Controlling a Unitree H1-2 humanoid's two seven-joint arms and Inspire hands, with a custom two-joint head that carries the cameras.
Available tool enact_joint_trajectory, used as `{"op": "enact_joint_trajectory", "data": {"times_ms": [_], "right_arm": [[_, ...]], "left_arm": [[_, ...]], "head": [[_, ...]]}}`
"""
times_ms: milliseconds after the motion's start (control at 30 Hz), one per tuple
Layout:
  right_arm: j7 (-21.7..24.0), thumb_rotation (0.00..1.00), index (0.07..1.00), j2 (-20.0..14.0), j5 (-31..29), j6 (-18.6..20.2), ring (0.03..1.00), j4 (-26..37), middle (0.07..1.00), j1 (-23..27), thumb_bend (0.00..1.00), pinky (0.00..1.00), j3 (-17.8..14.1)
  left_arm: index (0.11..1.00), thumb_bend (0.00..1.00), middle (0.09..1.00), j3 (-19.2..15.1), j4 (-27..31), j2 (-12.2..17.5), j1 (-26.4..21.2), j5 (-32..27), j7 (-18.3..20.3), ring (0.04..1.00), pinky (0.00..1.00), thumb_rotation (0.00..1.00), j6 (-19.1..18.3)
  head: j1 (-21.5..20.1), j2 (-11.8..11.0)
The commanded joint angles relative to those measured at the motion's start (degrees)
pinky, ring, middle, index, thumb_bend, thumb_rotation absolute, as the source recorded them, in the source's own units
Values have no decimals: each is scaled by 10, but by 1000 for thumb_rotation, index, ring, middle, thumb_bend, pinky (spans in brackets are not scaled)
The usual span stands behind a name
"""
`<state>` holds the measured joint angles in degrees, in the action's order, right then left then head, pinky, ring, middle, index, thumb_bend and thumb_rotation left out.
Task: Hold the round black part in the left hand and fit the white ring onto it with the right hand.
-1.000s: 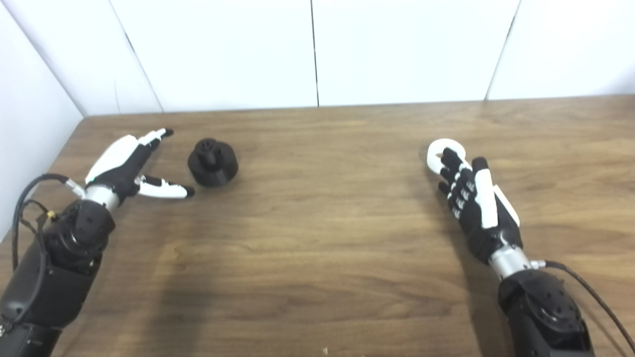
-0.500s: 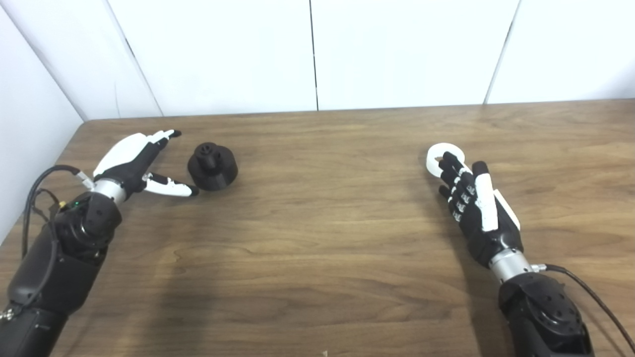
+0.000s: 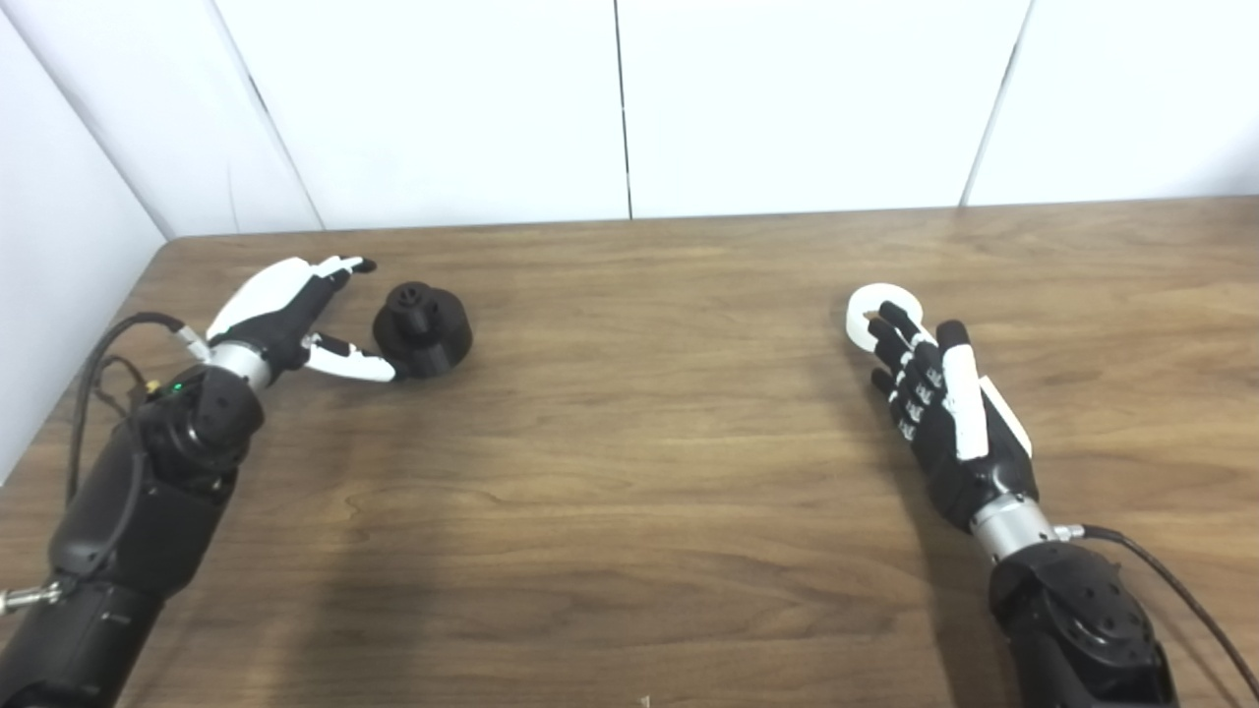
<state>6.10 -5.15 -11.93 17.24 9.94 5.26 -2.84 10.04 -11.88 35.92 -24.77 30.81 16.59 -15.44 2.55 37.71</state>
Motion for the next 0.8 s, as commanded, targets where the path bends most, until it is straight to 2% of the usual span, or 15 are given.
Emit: {"op": "enact_joint_trajectory", "data": {"times_ms": [0, 333, 533, 767], "right_arm": [[6, 1000, 953, -4, -3, -17, 1000, 20, 959, 16, 651, 1000, -2], [5, 1000, 945, -7, -4, -21, 1000, 21, 947, 15, 658, 1000, -4], [2, 1000, 941, -5, -4, -12, 1000, 26, 945, 15, 661, 1000, -4], [4, 1000, 947, -6, -6, -16, 1000, 24, 946, 14, 663, 1000, -6]], "left_arm": [[913, 1000, 1000, -2, 6, 10, -35, 13, -11, 1000, 1000, 293, 2], [901, 1000, 1000, 6, 12, 4, -36, 22, -4, 1000, 997, 310, -9], [896, 1000, 1000, 1, 16, 1, -31, 11, -7, 1000, 973, 300, -2], [890, 1000, 1000, 4, 17, 0, -28, 9, -6, 1000, 1000, 299, 6]], "head": [[-1, 2], [0, 3], [0, 5], [-1, 7]]}}
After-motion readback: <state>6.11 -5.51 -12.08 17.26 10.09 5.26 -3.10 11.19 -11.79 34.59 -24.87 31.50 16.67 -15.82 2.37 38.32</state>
